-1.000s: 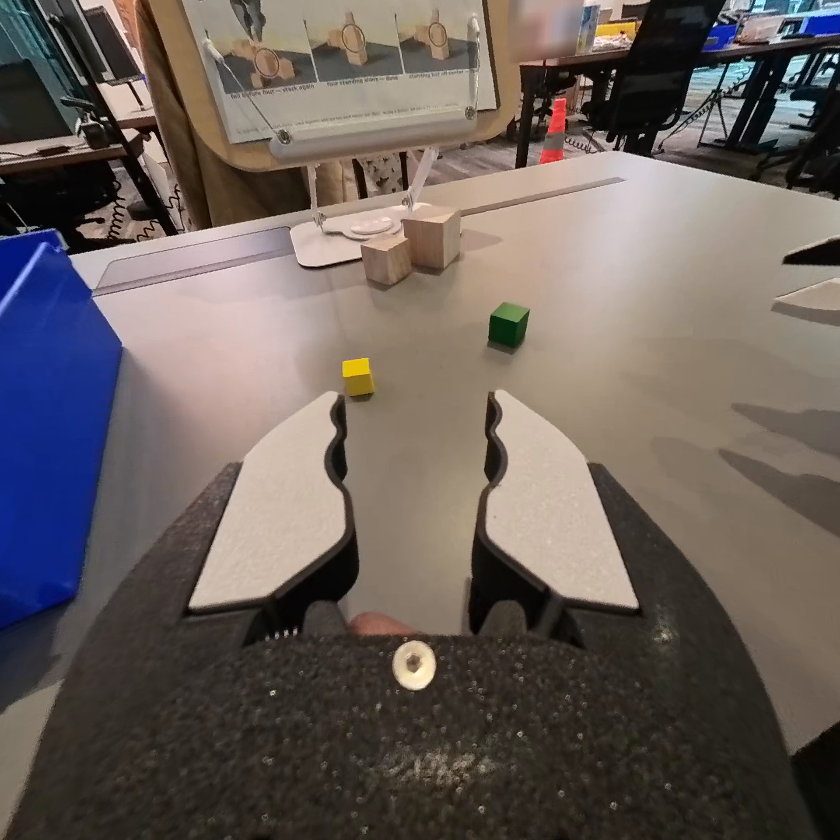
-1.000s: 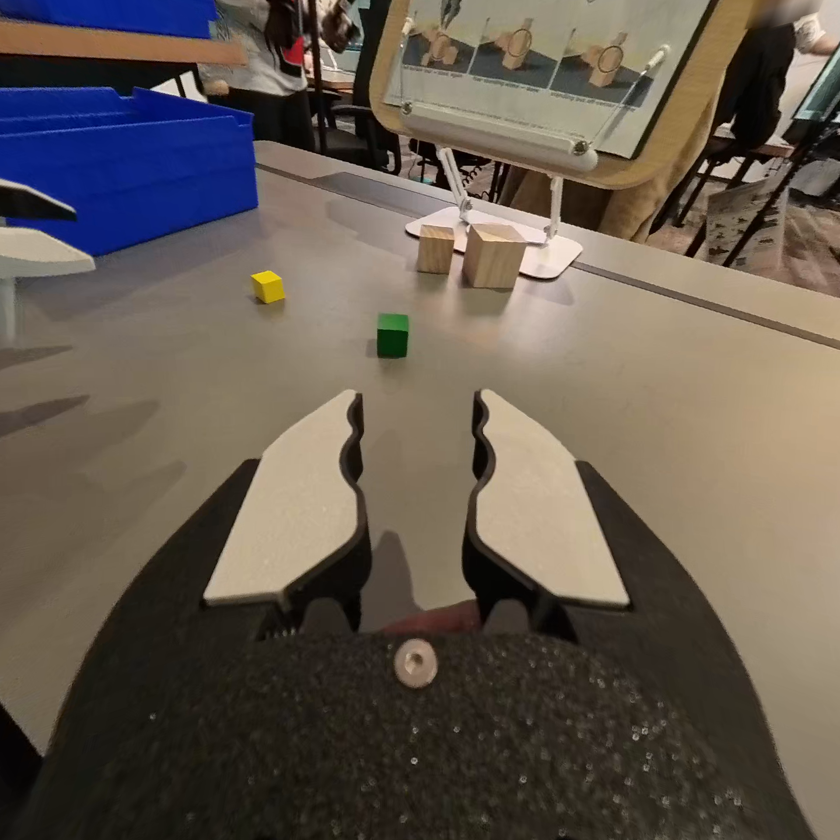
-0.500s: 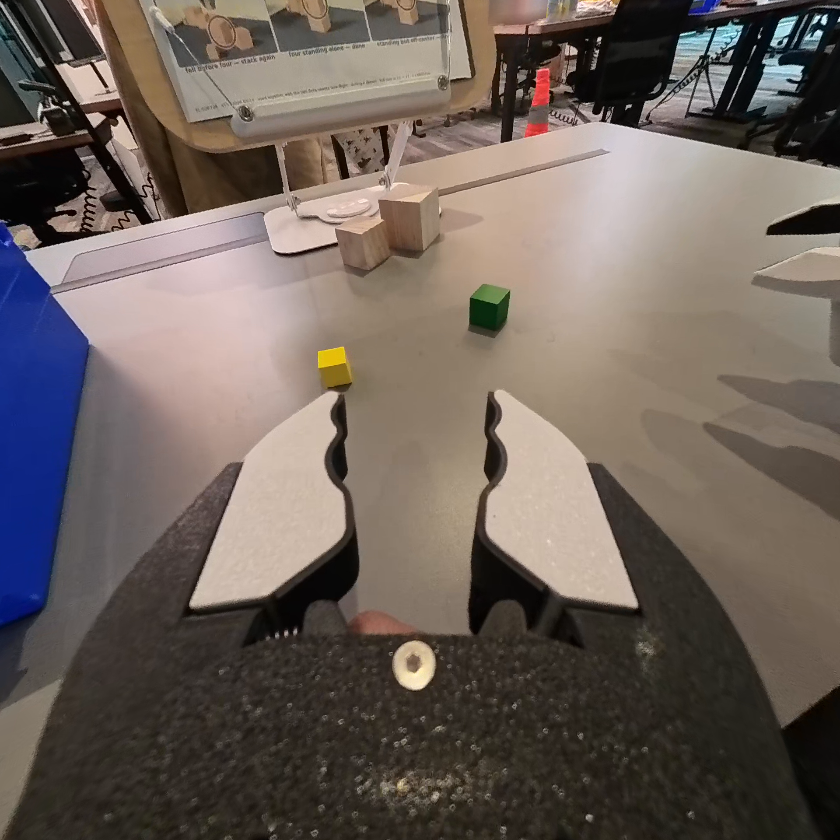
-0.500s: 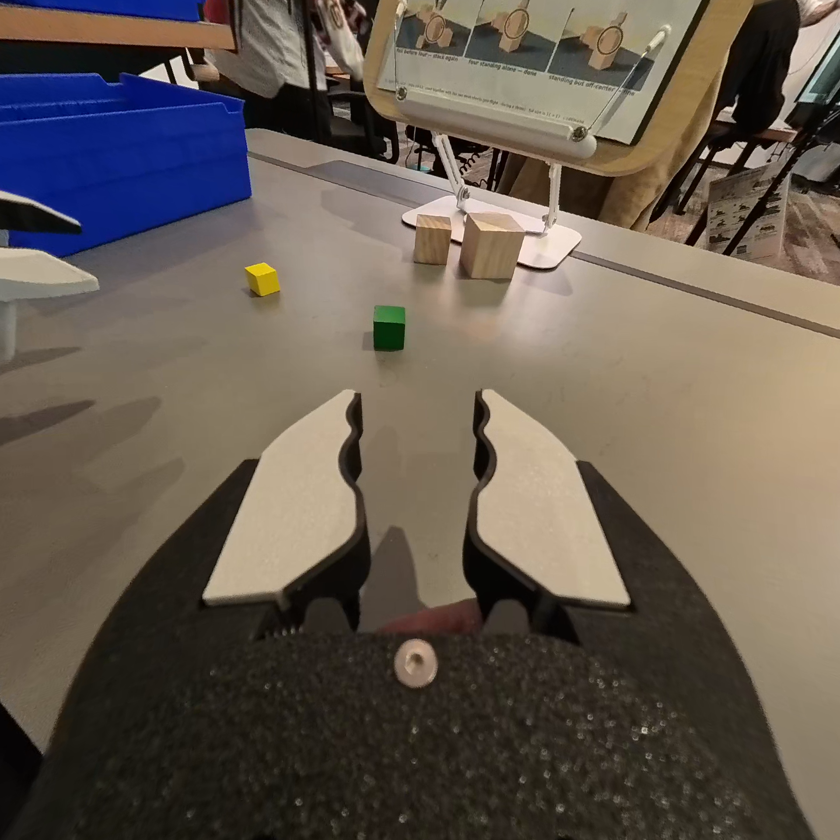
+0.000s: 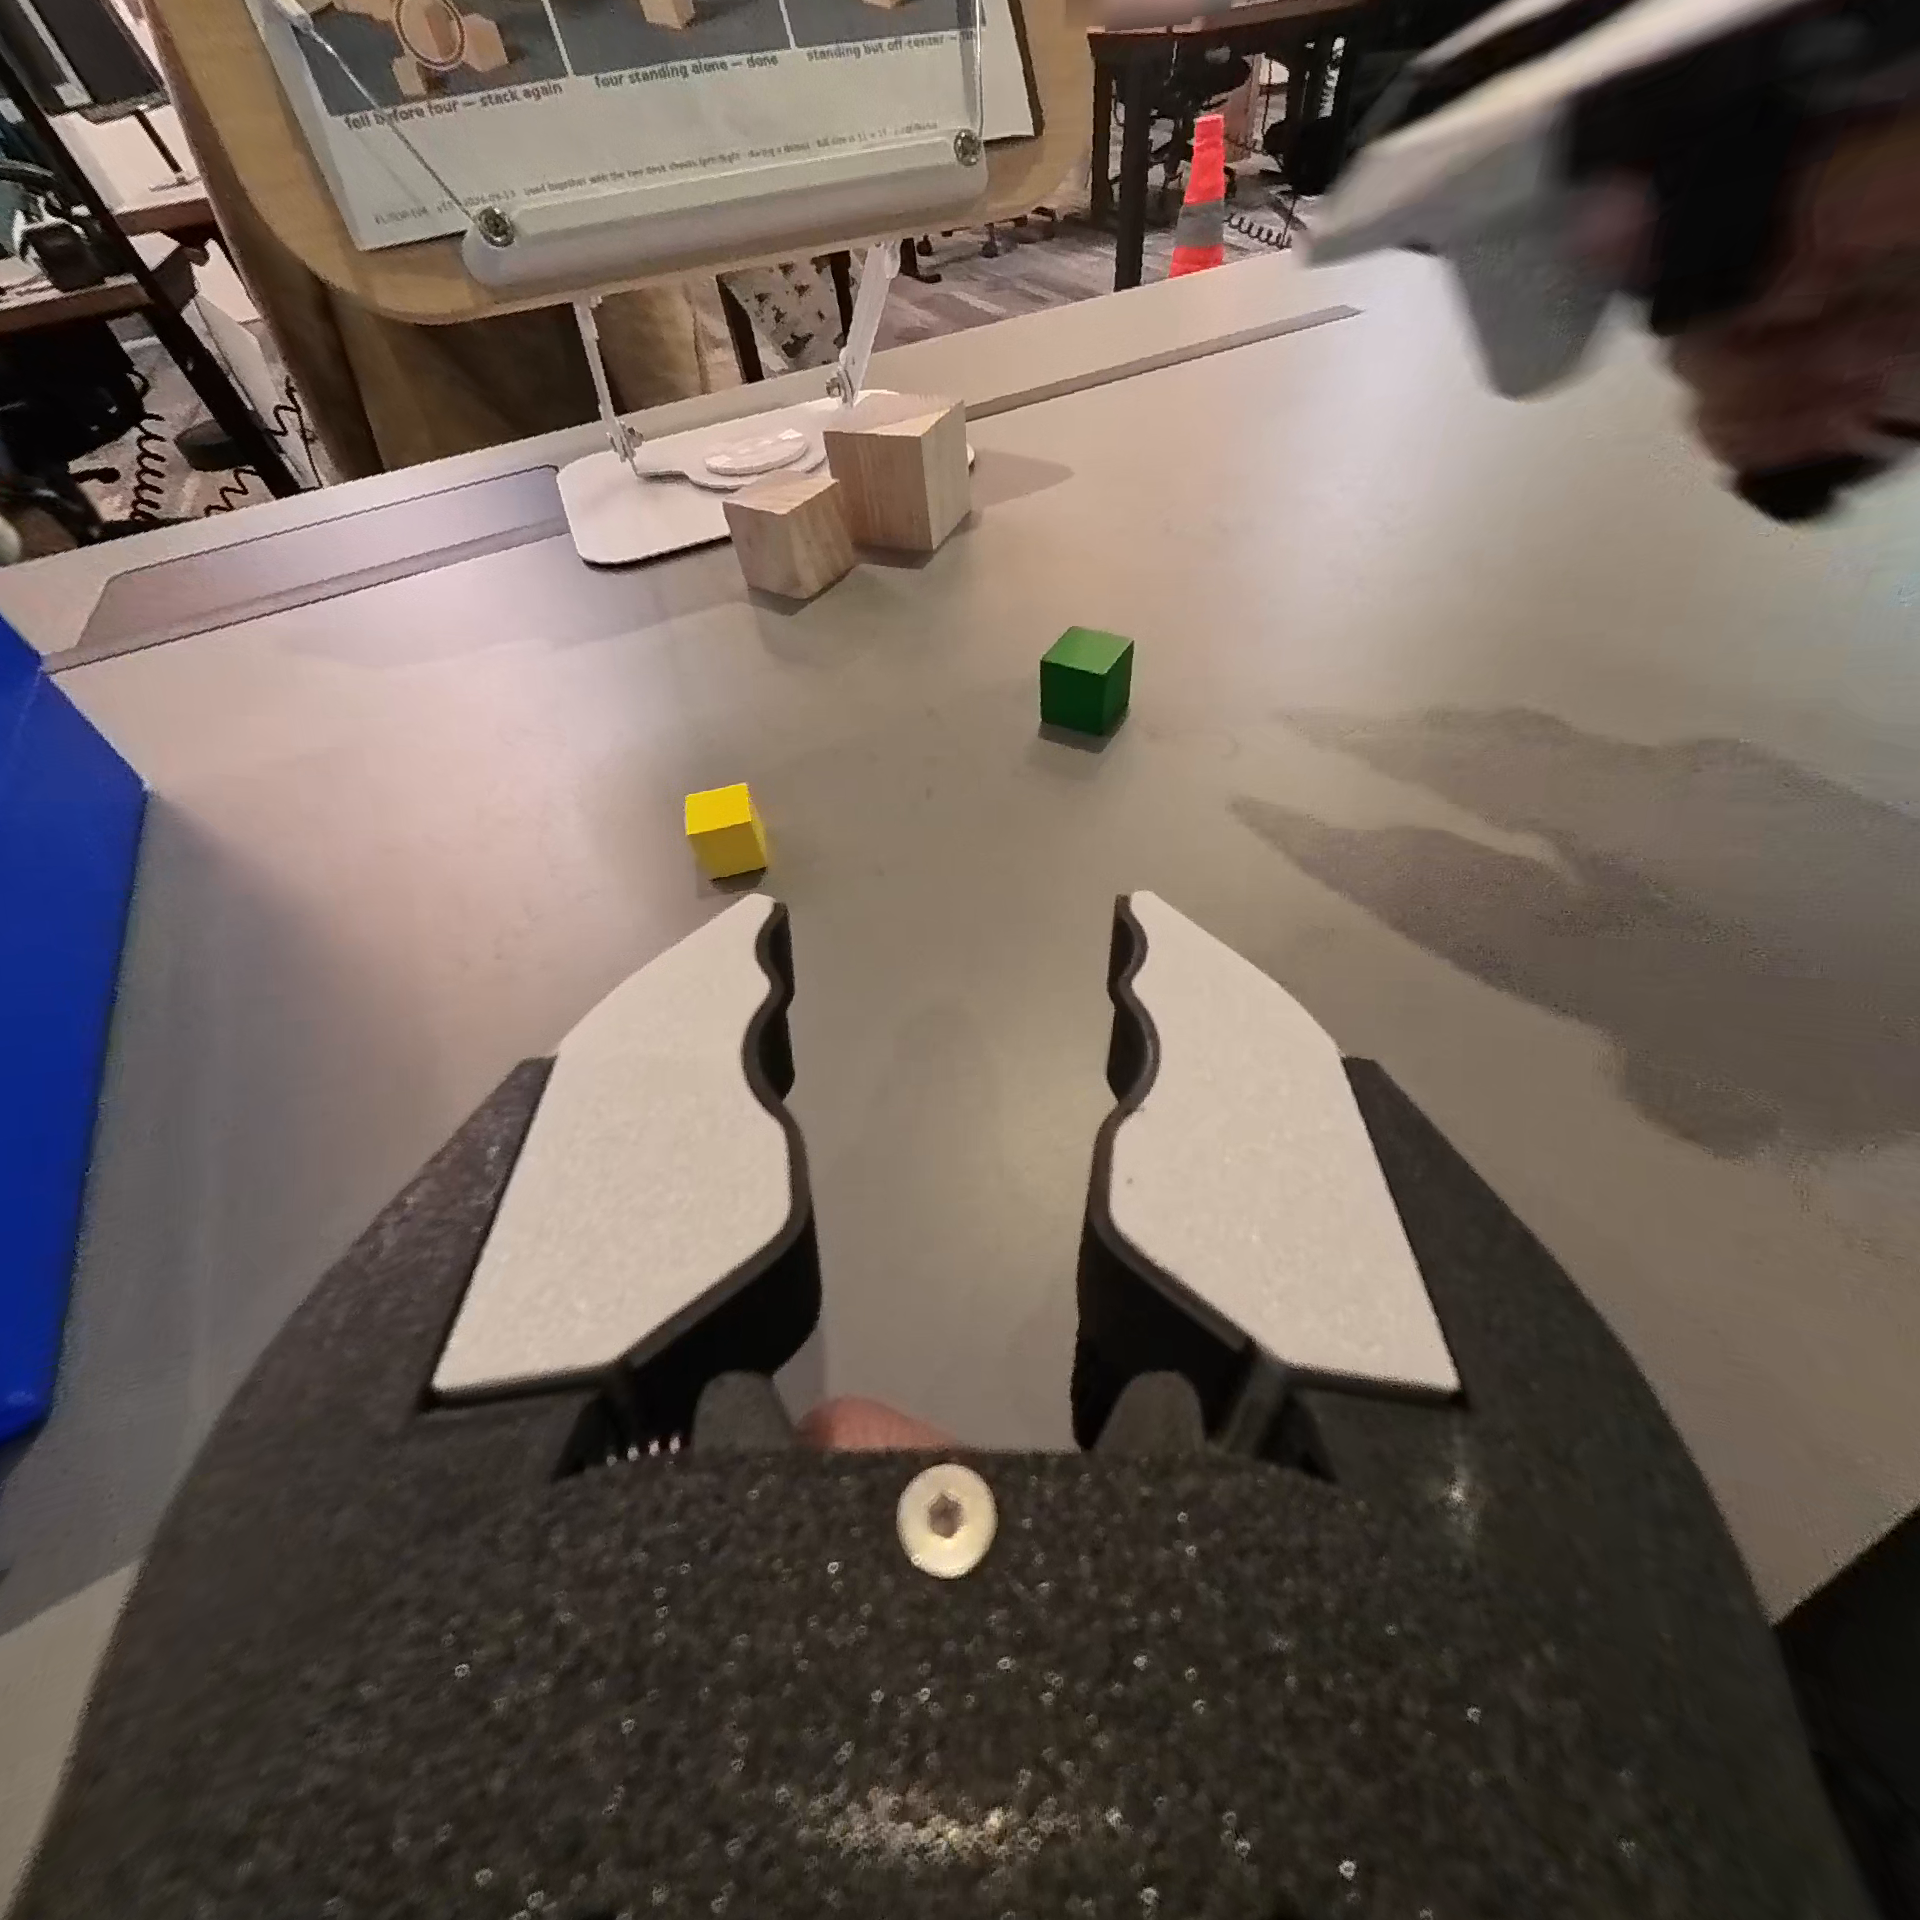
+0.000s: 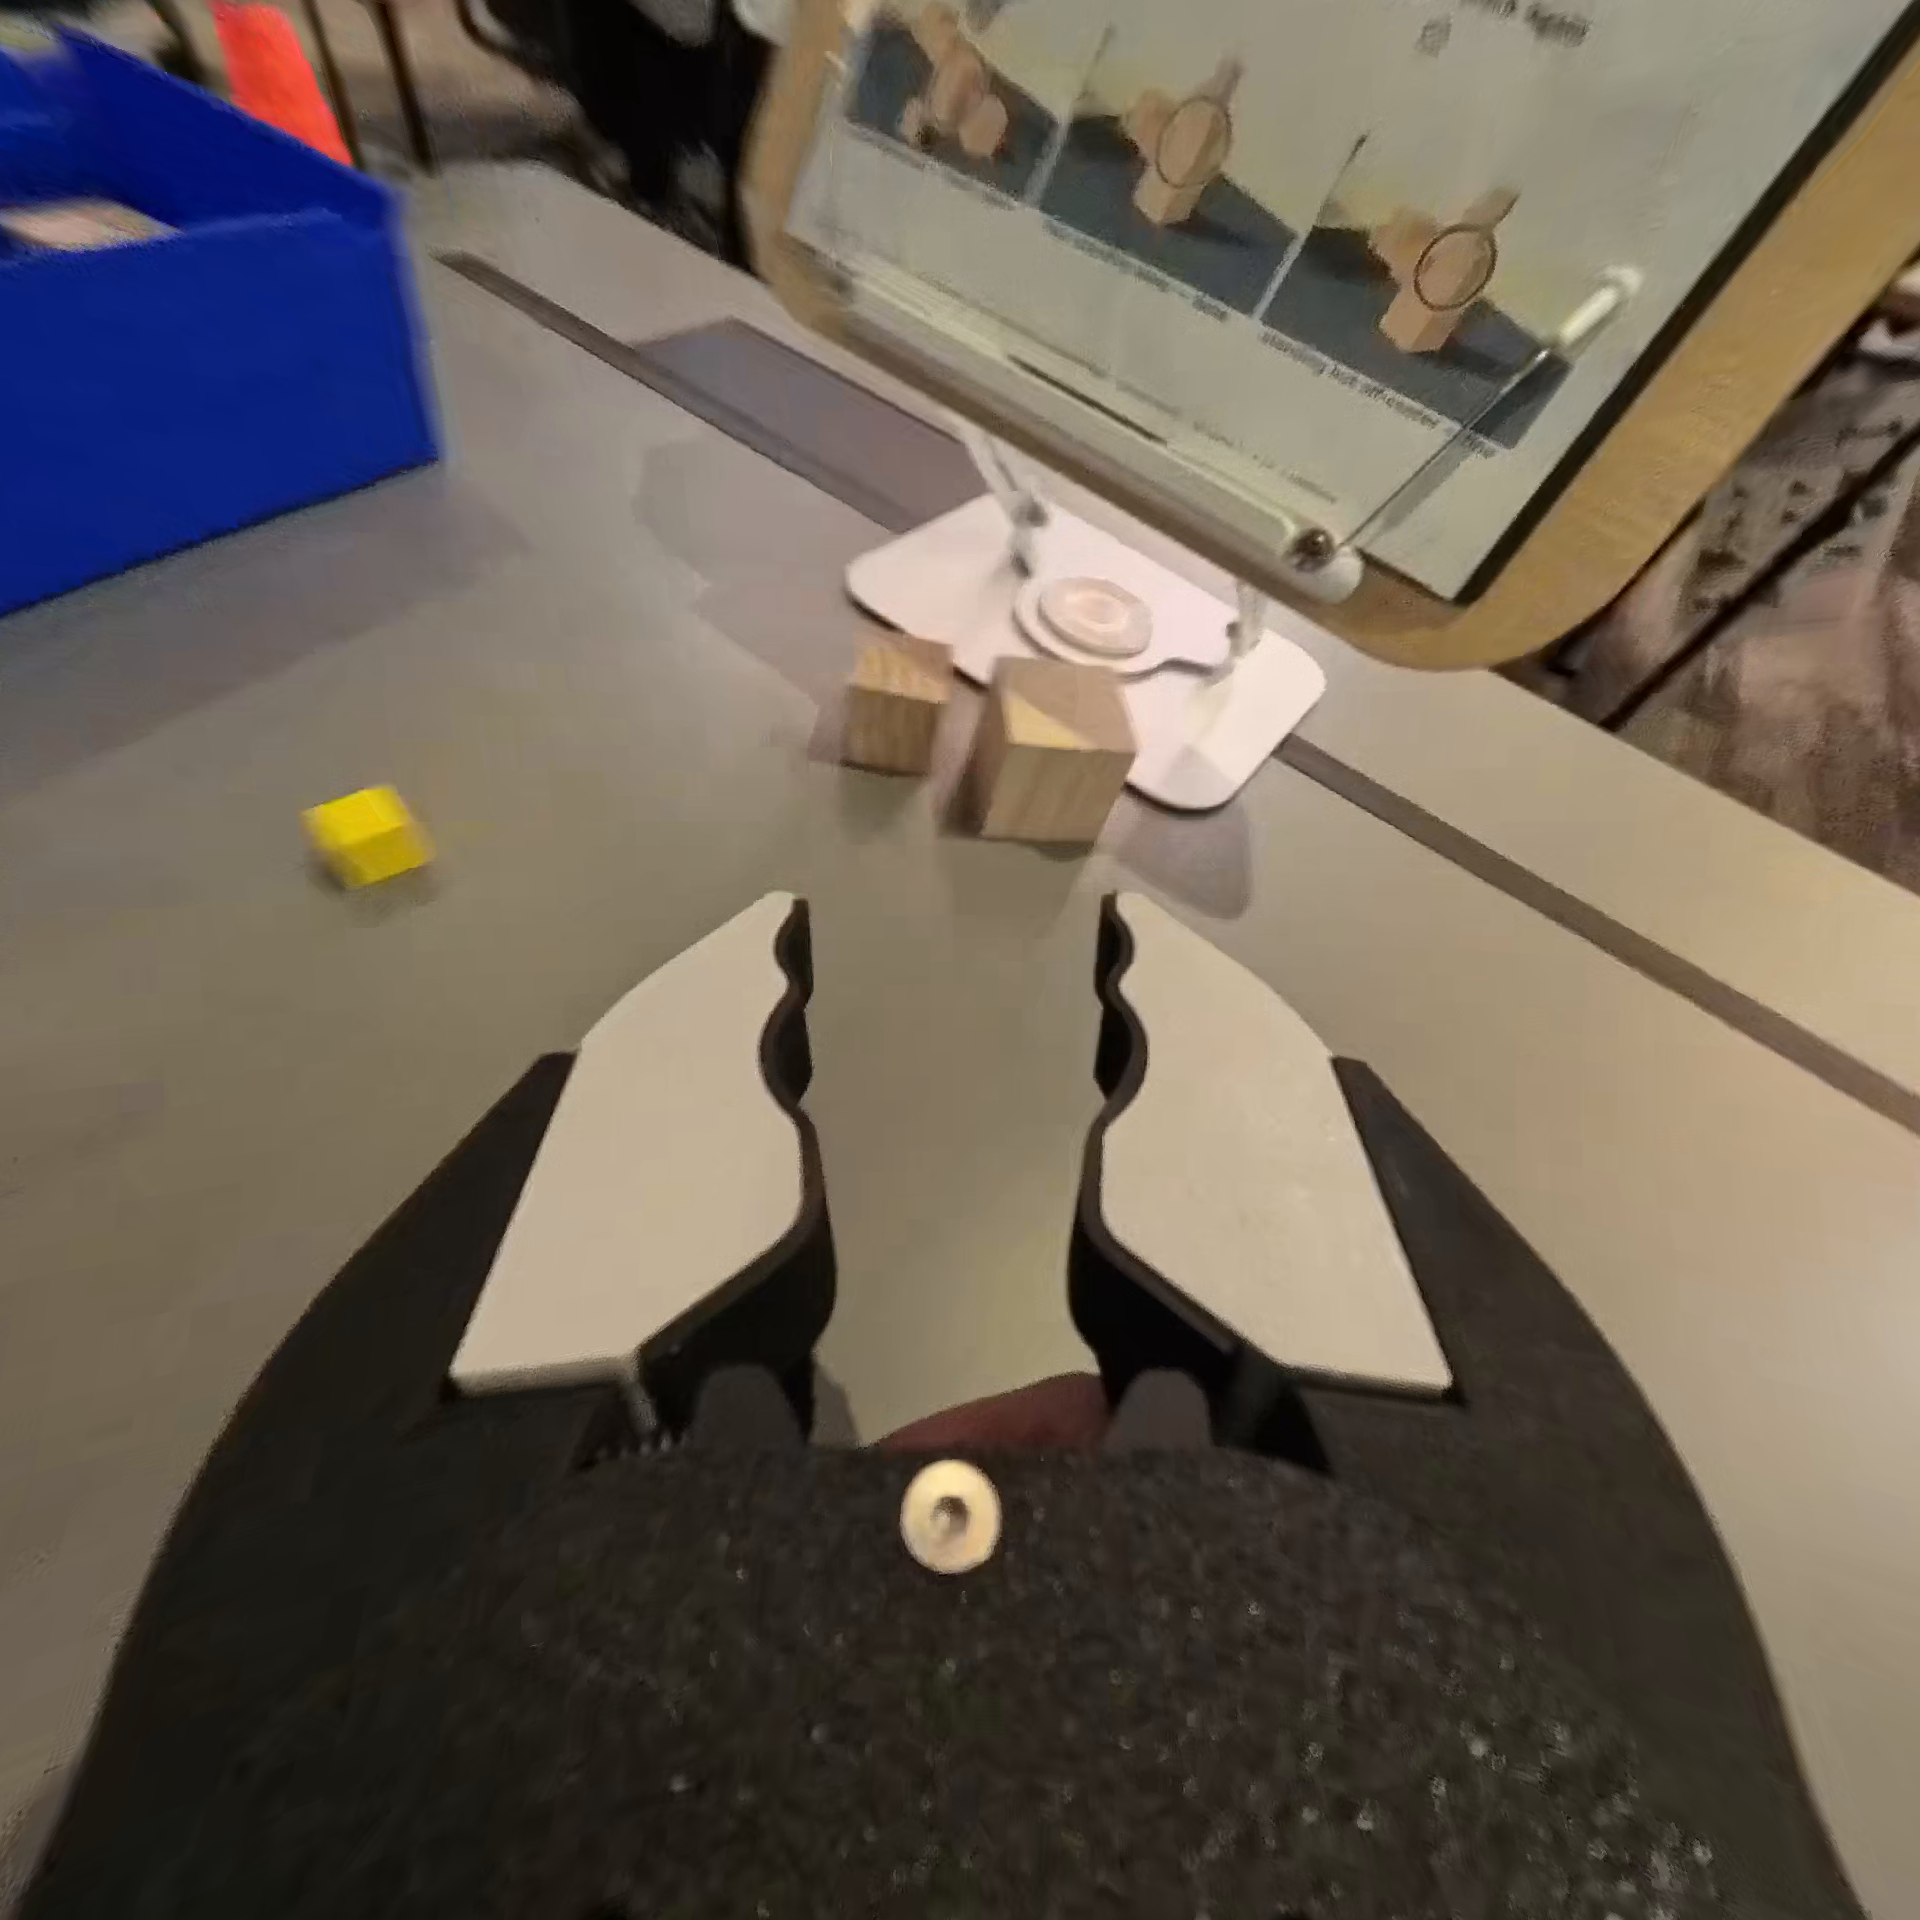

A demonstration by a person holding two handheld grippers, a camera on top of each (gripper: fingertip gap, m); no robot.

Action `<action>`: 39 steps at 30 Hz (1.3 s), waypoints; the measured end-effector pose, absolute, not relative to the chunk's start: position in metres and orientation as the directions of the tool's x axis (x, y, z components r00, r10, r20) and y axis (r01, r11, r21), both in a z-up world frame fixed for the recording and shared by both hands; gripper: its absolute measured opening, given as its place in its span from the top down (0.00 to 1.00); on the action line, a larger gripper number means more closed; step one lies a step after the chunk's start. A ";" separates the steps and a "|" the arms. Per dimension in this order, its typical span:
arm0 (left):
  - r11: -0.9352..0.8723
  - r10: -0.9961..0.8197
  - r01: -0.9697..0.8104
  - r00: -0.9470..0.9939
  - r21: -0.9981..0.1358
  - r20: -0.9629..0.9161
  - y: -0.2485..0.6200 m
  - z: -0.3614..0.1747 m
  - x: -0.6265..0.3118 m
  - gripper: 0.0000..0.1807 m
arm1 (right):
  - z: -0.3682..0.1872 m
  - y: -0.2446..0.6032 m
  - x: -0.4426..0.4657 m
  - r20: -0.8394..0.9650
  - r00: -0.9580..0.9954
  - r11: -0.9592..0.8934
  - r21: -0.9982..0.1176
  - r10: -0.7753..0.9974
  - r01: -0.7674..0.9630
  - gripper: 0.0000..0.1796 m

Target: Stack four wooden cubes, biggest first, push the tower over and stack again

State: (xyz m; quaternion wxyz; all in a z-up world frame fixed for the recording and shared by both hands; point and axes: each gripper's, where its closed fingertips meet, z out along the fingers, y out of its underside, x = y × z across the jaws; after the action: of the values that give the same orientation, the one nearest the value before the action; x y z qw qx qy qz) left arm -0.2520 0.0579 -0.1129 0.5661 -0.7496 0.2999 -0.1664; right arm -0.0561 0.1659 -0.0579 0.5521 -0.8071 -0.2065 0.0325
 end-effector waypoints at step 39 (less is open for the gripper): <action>-0.163 -0.704 -0.280 0.705 -0.946 -0.087 0.046 -0.110 -0.244 0.68 | -0.122 0.129 -0.184 0.001 0.434 -0.208 -0.877 0.901 0.433 0.67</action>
State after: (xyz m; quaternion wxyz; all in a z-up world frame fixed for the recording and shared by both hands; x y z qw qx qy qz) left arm -0.2443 0.0461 -0.1099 0.5544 -0.7384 0.3331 -0.1909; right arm -0.1842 0.1287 -0.1220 0.4316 -0.7285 -0.4579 0.2709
